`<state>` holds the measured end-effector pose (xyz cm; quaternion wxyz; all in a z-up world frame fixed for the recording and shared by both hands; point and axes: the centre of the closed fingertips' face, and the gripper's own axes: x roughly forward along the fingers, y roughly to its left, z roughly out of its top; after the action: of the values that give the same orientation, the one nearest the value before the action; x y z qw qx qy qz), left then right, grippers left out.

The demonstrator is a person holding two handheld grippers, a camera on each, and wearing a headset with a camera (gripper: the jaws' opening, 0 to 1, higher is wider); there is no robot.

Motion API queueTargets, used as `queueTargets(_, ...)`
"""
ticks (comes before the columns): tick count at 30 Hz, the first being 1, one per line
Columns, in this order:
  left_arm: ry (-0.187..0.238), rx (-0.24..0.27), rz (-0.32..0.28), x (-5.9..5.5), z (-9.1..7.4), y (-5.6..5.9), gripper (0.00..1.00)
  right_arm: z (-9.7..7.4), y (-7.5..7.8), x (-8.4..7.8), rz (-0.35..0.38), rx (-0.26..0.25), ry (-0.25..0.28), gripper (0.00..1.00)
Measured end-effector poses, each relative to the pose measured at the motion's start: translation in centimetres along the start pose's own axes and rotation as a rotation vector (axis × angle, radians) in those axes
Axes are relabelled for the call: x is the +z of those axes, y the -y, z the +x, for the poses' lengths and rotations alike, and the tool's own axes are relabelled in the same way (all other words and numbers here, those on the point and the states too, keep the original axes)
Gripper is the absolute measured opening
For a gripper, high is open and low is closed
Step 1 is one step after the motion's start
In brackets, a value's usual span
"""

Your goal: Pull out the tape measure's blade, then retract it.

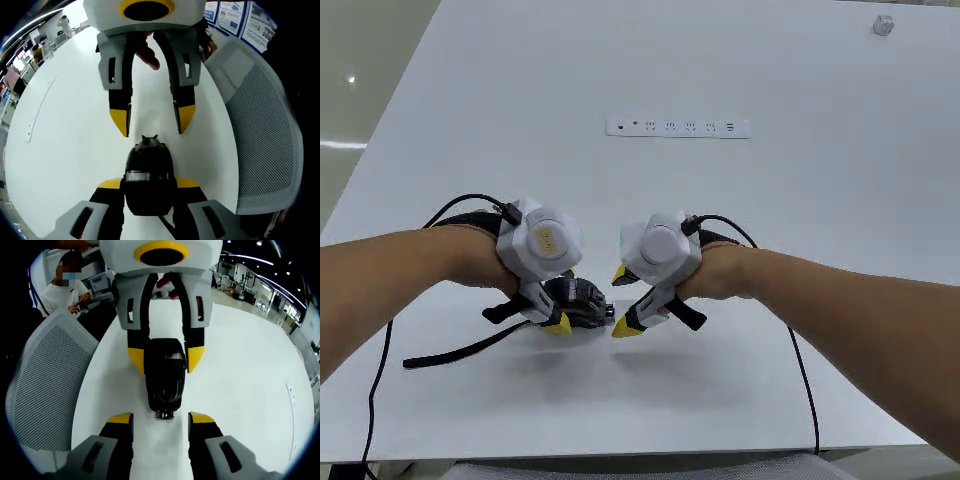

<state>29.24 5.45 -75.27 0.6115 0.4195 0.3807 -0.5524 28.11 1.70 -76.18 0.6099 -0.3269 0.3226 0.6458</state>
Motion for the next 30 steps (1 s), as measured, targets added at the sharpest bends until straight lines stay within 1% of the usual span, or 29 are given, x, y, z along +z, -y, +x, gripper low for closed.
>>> queueTargets(1, 0.016, -0.038, 0.012, 0.3, 0.4, 0.8, 0.34, 0.1, 0.1, 0.0, 0.003, 0.0, -0.002, 0.43)
queueTargets(2, 0.018, -0.039, 0.012, 0.2, 0.4, 0.7, 0.34, 0.2, 0.1, -0.1, 0.006, 0.0, -0.006, 0.42)
queueTargets(3, 0.024, -0.04, -0.001, 0.2, 0.5, 0.6, 0.34, 0.4, 0.1, -0.2, 0.005, 0.002, -0.013, 0.41)
queueTargets(9, 0.025, -0.047, 0.007, 0.2, 0.6, 0.9, 0.33, 1.1, 0.3, -1.1, 0.008, 0.006, -0.053, 0.34)
queueTargets(11, 0.036, -0.05, -0.001, 0.2, 0.5, 0.8, 0.33, 1.1, 0.4, -1.0, 0.012, 0.003, -0.051, 0.34)
queueTargets(15, 0.07, -0.039, -0.026, 0.3, 0.5, 1.1, 0.33, 1.2, 0.6, -0.9, 0.019, 0.005, -0.051, 0.3)
queueTargets(17, 0.078, -0.037, -0.035, 0.4, 0.3, 1.1, 0.33, 1.3, 0.6, -0.9, 0.021, 0.004, -0.052, 0.28)
queueTargets(20, 0.078, -0.034, -0.035, 0.4, 0.2, 1.2, 0.33, 1.6, 0.6, -1.0, 0.016, 0.003, -0.059, 0.26)
queueTargets(27, 0.083, -0.046, -0.051, 0.4, 0.0, 1.0, 0.33, 1.9, 0.8, -0.9, 0.038, 0.005, -0.068, 0.2)
queueTargets(30, 0.085, -0.044, -0.06, 0.4, -0.1, 1.0, 0.33, 2.3, 0.5, -1.2, 0.024, 0.015, -0.092, 0.17)
